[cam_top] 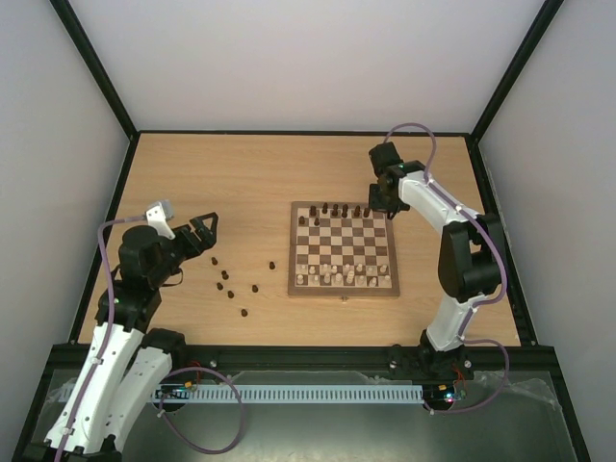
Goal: Set up the chess pieces on the board
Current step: Place the chess piece on the chessboard.
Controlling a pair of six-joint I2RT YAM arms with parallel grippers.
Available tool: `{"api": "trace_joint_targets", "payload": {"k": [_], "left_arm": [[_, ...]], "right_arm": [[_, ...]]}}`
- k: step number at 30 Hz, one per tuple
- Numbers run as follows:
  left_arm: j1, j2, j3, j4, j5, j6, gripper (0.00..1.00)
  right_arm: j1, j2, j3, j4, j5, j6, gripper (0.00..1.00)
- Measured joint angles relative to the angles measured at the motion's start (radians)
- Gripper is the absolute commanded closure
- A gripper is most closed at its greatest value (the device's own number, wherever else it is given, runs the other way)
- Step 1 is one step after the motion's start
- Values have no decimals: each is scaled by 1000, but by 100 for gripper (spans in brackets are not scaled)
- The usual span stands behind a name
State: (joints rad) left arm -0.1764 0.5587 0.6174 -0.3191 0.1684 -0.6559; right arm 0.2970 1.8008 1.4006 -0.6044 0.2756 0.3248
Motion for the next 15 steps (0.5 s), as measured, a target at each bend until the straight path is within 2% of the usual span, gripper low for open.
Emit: {"api": "trace_joint_targets", "payload": {"k": [15], "left_arm": [[0, 7, 0, 7, 0, 3, 0]], "right_arm": [[0, 0, 0, 6, -16, -4, 88]]}}
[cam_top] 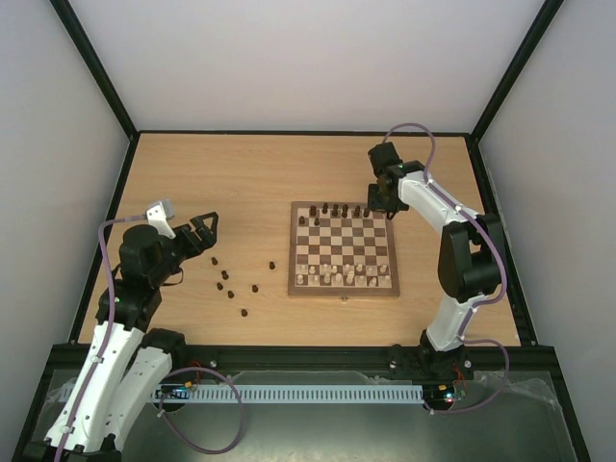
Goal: Set up the chess pieces on the board
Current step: Place the chess piece on the chessboard.
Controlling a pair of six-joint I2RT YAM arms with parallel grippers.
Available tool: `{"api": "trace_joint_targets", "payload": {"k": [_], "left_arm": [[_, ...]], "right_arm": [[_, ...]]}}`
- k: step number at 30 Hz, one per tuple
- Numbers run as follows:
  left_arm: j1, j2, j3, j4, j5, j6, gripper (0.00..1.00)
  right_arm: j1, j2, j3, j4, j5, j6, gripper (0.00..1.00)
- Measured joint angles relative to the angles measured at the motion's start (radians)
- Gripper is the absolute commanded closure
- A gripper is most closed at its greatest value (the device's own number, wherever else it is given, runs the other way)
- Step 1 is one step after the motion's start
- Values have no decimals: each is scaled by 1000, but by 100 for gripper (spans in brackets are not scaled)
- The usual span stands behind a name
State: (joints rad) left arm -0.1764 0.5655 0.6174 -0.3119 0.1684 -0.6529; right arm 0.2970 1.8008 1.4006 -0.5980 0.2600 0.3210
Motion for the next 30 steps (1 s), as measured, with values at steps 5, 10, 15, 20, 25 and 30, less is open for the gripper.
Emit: {"api": "trace_joint_targets", "payload": {"k": [5, 10, 15, 20, 25, 30], "left_arm": [[0, 0, 0, 0, 0, 3, 0], [0, -1, 0, 0, 0, 3, 0], [0, -2, -2, 3, 0, 3, 1], [0, -10, -4, 5, 0, 2, 0], [0, -13, -9, 6, 0, 2, 1], [0, -13, -9, 6, 0, 2, 0]], "right_arm": [[0, 0, 0, 0, -5, 0, 89], [0, 0, 0, 0, -7, 0, 89], [0, -3, 0, 0, -15, 0, 89], [0, -7, 0, 1, -20, 0, 90], [0, -13, -2, 2, -24, 0, 90], [0, -16, -2, 2, -24, 0, 90]]}}
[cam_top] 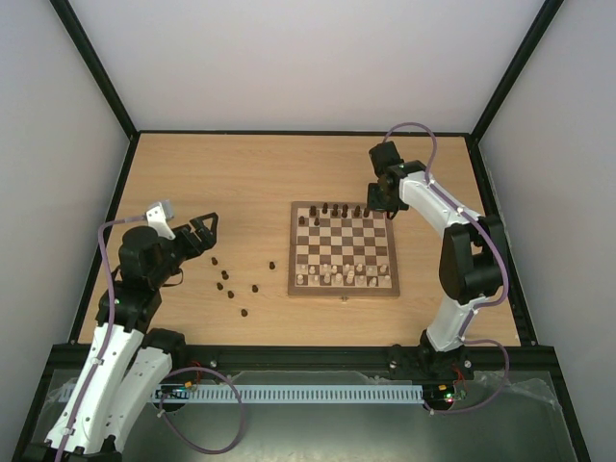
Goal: Set up the chess pieces on the board
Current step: Place the chess piece on the chessboard.
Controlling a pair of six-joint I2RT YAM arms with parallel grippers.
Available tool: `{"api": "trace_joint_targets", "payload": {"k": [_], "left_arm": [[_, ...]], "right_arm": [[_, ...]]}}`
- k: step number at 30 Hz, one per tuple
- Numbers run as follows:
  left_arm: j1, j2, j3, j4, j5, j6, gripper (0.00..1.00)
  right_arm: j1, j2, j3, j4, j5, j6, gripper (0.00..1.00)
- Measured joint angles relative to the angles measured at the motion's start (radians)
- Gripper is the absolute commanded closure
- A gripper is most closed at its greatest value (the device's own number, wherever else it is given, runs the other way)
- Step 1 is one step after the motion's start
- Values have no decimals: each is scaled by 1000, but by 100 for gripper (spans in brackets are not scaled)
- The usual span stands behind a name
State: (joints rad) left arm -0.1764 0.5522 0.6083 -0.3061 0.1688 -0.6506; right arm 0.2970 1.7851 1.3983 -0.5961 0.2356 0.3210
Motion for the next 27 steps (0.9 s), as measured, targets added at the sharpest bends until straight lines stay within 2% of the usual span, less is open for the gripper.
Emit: {"api": "trace_joint_targets", "payload": {"k": [15, 27], "left_arm": [[0, 2, -6, 1, 7, 0, 1], [0, 19, -16, 9, 7, 0, 0]], "right_arm": [[0, 4, -18, 17, 0, 0, 90], [0, 138, 27, 33, 0, 0, 90]]}}
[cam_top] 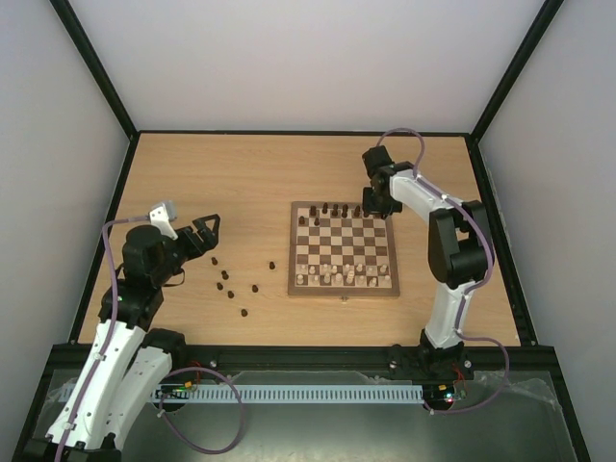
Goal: Set up the chess pieces on the board
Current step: Place the chess piece on the chessboard.
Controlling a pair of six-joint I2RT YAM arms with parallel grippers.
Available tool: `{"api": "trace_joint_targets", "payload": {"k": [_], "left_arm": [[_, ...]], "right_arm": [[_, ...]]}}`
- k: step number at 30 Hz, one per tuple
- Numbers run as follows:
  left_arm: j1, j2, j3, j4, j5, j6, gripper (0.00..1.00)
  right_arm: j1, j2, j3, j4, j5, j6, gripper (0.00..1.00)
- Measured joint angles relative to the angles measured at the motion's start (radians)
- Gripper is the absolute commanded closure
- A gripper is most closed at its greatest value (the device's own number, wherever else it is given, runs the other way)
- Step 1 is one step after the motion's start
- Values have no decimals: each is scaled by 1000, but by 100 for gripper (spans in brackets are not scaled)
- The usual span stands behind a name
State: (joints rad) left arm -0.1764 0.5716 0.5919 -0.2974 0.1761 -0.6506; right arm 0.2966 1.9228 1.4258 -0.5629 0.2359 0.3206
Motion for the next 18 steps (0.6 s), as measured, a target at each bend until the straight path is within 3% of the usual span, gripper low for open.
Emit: {"api": "trace_joint_targets", "payload": {"k": [18], "left_arm": [[0, 23, 0, 19, 0, 0, 0]], "right_arm": [[0, 33, 39, 11, 0, -3, 89]]}}
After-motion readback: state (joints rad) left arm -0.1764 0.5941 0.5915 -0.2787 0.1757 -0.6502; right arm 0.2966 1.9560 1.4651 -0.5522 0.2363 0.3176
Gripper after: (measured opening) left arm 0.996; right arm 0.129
